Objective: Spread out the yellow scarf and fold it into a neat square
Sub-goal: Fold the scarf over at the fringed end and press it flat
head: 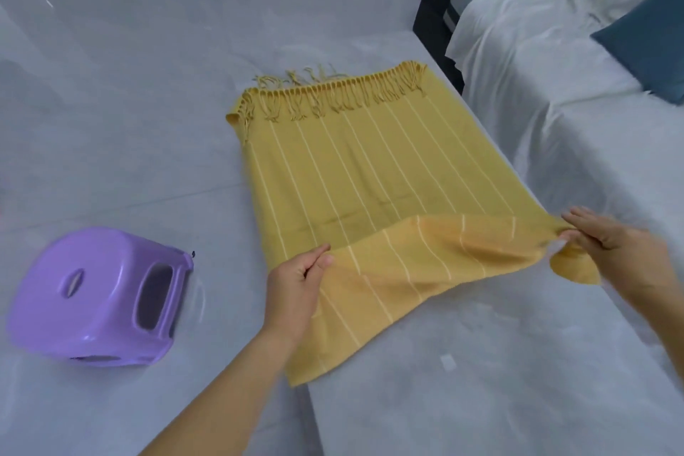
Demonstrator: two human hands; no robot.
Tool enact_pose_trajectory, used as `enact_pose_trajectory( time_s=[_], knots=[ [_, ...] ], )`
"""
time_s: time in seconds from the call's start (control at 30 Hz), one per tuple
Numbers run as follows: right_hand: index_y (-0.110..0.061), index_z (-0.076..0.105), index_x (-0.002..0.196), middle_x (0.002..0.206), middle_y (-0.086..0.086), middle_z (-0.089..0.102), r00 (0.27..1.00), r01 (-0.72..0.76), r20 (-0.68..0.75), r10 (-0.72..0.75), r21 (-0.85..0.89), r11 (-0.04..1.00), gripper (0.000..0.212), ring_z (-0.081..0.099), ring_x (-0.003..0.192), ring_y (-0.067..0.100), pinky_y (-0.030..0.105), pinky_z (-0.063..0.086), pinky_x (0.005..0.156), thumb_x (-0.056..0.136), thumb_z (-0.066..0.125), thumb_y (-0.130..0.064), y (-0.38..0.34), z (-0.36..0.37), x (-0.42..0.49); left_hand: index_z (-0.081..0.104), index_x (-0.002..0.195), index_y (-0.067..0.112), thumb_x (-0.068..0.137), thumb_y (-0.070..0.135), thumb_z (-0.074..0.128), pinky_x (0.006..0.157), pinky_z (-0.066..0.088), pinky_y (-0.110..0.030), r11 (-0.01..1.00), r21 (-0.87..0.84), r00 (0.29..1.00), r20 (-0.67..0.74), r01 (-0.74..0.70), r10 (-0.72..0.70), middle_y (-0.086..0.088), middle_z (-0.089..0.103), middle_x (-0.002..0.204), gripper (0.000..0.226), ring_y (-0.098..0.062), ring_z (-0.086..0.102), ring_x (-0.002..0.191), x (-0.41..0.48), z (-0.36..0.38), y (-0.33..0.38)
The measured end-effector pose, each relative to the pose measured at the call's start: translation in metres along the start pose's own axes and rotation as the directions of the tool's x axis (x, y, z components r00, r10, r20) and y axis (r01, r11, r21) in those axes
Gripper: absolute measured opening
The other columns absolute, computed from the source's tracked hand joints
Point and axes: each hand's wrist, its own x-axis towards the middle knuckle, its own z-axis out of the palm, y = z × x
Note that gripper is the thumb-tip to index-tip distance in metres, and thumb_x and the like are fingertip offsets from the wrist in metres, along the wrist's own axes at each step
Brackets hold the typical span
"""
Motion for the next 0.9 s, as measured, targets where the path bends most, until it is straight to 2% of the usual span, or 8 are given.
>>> enact_pose_trajectory(
  time_s=[0.1, 0.2, 0.37, 0.57, 0.67, 0.77, 0.9],
  knots=[
    [-0.022, 0.067, 0.116, 0.129, 0.001, 0.059, 0.999, -0.018, 0.036, 0.023, -0.121, 0.993, 0.039, 0.054, 0.121, 0.023, 0.046, 0.041, 0.101, 0.081, 0.06, -0.039, -0.022, -0.007, 0.02, 0.07, 0.108, 0.013, 0.087, 0.023, 0.063, 0.08, 0.039, -0.001, 1.0, 0.0, 1.0, 0.011, 0.001, -0.001, 0.008, 0.068, 0.106, 0.024, 0.008, 0.059, 0.094, 0.035, -0.018, 0.003],
    [-0.023, 0.067, 0.115, 0.127, 0.002, 0.061, 0.999, -0.03, 0.018, 0.034, -0.185, 0.982, 0.04, 0.059, 0.114, 0.027, 0.049, 0.045, 0.095, 0.081, 0.059, -0.042, -0.044, -0.012, 0.045, 0.07, 0.107, 0.014, 0.087, 0.024, 0.063, 0.081, 0.039, -0.001, 1.0, 0.009, 1.0, 0.026, 0.011, -0.011, 0.004, 0.069, 0.108, 0.023, 0.001, 0.06, 0.098, 0.068, -0.03, 0.006],
    [-0.027, 0.065, 0.117, 0.127, -0.001, 0.061, 0.994, -0.104, -0.044, 0.095, -0.26, 0.96, 0.033, 0.058, 0.11, 0.032, 0.042, 0.043, 0.089, 0.088, 0.057, -0.042, -0.079, -0.014, 0.096, 0.07, 0.106, 0.012, 0.088, 0.022, 0.062, 0.078, 0.036, 0.003, 0.999, 0.035, 0.999, 0.041, 0.004, -0.005, 0.004, 0.068, 0.109, 0.022, -0.003, 0.059, 0.101, 0.125, -0.048, 0.019],
    [-0.028, 0.065, 0.117, 0.117, 0.011, 0.065, 0.984, -0.175, -0.085, 0.156, -0.313, 0.934, 0.033, 0.057, 0.108, 0.035, 0.041, 0.044, 0.084, 0.092, 0.05, -0.044, -0.106, -0.015, 0.195, 0.072, 0.103, 0.014, 0.088, 0.022, 0.062, 0.073, 0.033, 0.006, 0.992, 0.123, 0.998, 0.055, -0.024, 0.017, 0.005, 0.069, 0.109, 0.019, -0.001, 0.059, 0.098, 0.215, -0.065, 0.041],
    [-0.029, 0.066, 0.11, 0.111, 0.012, 0.065, 0.987, -0.145, -0.004, 0.16, -0.435, 0.889, 0.031, 0.058, 0.105, 0.033, 0.04, 0.047, 0.084, 0.092, 0.048, -0.046, -0.109, -0.005, 0.242, 0.072, 0.103, 0.016, 0.088, 0.023, 0.062, 0.072, 0.032, 0.006, 0.971, 0.227, 0.991, 0.121, -0.082, 0.055, 0.005, 0.07, 0.107, 0.019, 0.003, 0.057, 0.092, 0.262, -0.069, 0.044],
    [-0.028, 0.068, 0.103, 0.106, 0.011, 0.066, 0.987, -0.126, 0.032, 0.158, -0.459, 0.88, 0.028, 0.059, 0.103, 0.032, 0.039, 0.047, 0.083, 0.09, 0.051, -0.046, -0.114, 0.008, 0.281, 0.072, 0.103, 0.016, 0.088, 0.024, 0.062, 0.072, 0.032, 0.005, 0.953, 0.291, 0.988, 0.144, -0.09, 0.049, 0.005, 0.07, 0.106, 0.02, 0.002, 0.057, 0.089, 0.299, -0.072, 0.039],
    [-0.03, 0.064, 0.096, 0.103, 0.004, 0.064, 0.985, -0.045, 0.107, 0.134, -0.591, 0.805, 0.025, 0.06, 0.099, 0.028, 0.031, 0.041, 0.07, 0.092, 0.046, -0.047, -0.13, 0.026, 0.33, 0.073, 0.102, 0.017, 0.088, 0.024, 0.062, 0.07, 0.034, 0.004, 0.942, 0.316, 0.982, 0.184, -0.11, 0.053, 0.008, 0.07, 0.1, 0.019, 0.01, 0.055, 0.083, 0.347, -0.073, 0.032]
  ],
)
